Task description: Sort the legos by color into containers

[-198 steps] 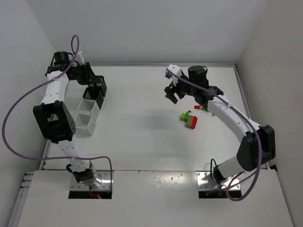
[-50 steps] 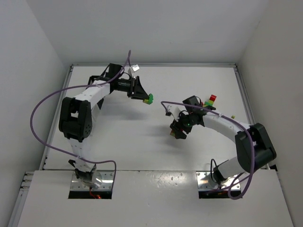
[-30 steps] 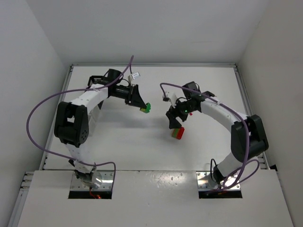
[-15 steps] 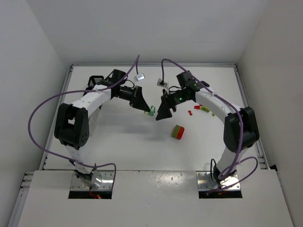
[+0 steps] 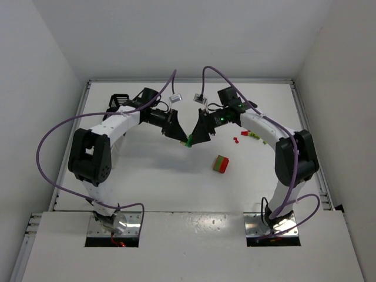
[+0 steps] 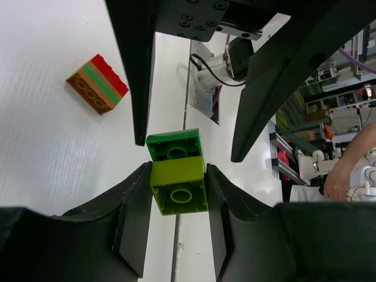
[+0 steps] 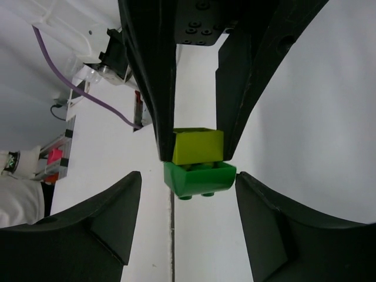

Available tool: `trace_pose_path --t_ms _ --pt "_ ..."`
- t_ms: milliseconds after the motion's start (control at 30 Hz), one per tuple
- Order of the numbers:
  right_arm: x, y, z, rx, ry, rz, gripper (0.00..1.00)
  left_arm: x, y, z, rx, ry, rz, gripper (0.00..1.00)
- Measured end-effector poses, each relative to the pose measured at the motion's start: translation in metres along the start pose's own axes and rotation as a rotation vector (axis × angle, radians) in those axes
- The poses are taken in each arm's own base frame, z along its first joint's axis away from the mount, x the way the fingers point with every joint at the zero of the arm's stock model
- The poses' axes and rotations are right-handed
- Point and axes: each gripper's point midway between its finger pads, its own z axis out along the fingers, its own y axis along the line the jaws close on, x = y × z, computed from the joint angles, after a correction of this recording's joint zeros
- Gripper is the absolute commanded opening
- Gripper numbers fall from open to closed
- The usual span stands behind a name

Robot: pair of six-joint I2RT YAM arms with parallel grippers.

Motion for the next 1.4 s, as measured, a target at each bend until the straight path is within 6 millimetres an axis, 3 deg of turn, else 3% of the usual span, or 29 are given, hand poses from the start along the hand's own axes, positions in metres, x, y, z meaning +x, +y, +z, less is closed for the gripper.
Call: trace_pose_path --t_ms 200,400,433,533,567,800,1000,1133,1300,1400 --pt "0.002 -0.006 0.005 -0.013 0.003 0.025 0.62 0.003 -0.008 0.005 0.035 0.013 0.012 0.21" --pt "0.003 -0.003 0.006 -0.044 0.003 0.053 0.32 0.004 -0.008 0.007 0.037 0.017 0.027 0.21" --pt "0.004 -0.003 0.007 -0.045 0.005 0.06 0.21 0.004 -0.008 0.006 0.038 0.016 0.034 0.21" --pt "0.005 -0.003 0.006 -0.046 0.006 0.071 0.03 0.004 -0.007 0.006 0.037 0.016 0.049 0.21" --pt "0.005 -0.003 0.006 -0.046 0.005 0.071 0.01 0.004 -0.007 0.006 0.038 0.017 0.049 0.19" --pt "0.009 -0.005 0.006 -0.042 0.016 0.035 0.0 0.003 -0.005 0.003 0.019 0.016 0.057 0.18" --pt "0.028 -0.013 0.003 0.02 0.066 -0.005 0.0 -0.026 0.001 -0.02 -0.046 -0.043 0.106 0.13" --pt "0.047 -0.021 -0.005 0.1 0.11 -0.022 0.0 -0.038 0.014 -0.038 -0.124 -0.076 0.121 0.1" --pt "0.075 -0.04 -0.023 0.272 0.18 -0.028 0.0 -0.04 0.038 -0.055 -0.257 -0.083 0.126 0.1" --pt "0.076 -0.058 -0.04 0.394 0.197 -0.049 0.0 -0.042 0.049 -0.066 -0.349 -0.086 0.141 0.09"
